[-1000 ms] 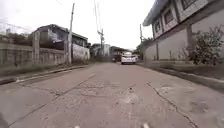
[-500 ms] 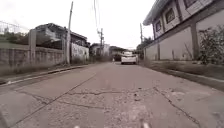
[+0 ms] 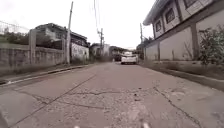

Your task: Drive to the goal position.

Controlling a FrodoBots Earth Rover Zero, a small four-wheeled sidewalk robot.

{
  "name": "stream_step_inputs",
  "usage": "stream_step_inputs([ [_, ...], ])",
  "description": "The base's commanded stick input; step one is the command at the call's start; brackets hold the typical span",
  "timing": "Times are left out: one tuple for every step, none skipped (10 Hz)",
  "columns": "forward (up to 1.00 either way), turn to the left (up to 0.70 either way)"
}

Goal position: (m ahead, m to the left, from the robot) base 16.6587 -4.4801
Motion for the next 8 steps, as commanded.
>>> stream_step_inputs([
  [0.70, 0.00],
  [0.70, 0.08],
  [0.70, 0.29],
  [0.70, 0.00],
  [0.70, 0.00],
  [0.70, 0.00],
  [0.76, 0.00],
  [0.85, 0.00],
])
